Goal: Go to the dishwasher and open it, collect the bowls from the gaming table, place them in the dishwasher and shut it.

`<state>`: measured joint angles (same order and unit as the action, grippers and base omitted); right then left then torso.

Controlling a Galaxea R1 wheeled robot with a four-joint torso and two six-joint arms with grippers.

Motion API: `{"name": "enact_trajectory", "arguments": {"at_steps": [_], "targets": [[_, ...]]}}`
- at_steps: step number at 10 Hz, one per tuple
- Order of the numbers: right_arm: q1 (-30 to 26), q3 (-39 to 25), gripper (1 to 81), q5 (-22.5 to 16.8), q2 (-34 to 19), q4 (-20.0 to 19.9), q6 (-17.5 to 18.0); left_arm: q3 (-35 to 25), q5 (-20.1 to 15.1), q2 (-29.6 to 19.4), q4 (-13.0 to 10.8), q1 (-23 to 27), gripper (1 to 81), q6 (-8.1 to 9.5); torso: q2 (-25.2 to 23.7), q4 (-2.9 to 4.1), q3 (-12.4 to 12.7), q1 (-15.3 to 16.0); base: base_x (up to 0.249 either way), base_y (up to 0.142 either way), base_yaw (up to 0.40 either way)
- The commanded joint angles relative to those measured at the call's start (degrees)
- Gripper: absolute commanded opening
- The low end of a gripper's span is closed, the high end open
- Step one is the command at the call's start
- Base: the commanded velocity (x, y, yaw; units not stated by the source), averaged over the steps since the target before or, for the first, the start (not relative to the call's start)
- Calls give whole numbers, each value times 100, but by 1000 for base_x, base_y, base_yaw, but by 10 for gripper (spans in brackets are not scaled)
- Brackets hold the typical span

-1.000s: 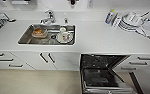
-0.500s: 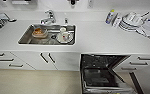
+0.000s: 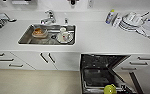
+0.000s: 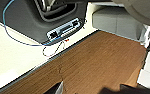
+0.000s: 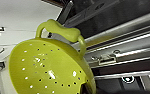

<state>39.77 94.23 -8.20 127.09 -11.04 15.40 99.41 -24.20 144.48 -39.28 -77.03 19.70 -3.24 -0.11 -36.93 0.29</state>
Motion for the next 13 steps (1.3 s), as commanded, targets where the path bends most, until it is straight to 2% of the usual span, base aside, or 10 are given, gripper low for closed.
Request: {"name": "enact_trajectory", "arguments": {"at_steps": [1,3,5,7,10,11,13], "targets": [[-771,718,10,-762,276,-64,121,349,-33,335,-54,-501,811,-140,0,0,0,0,0,0,0],[-1114,1096,10,-779,566,-205,157,685,143,503,-54,-634,811,-186,0,0,0,0,0,0,0],[-1474,1227,10,-857,715,-301,157,1043,161,774,-54,-756,811,-247,0,0,0,0,0,0,0],[-1650,1341,10,-901,855,-311,157,1359,336,968,-54,-827,811,-265,0,0,0,0,0,0,0],[-1748,1659,10,-955,1032,-381,157,1756,354,1303,17,-1046,811,-264,0,0,0,0,0,0,0],[-1800,1720,811,-955,1032,-389,157,1835,363,1407,-10,-1117,811,-265,0,0,0,0,0,0,0],[-1941,1598,811,-1173,848,-486,157,2011,363,1566,7,-1143,811,-264,0,0,0,0,0,0,0]]}}
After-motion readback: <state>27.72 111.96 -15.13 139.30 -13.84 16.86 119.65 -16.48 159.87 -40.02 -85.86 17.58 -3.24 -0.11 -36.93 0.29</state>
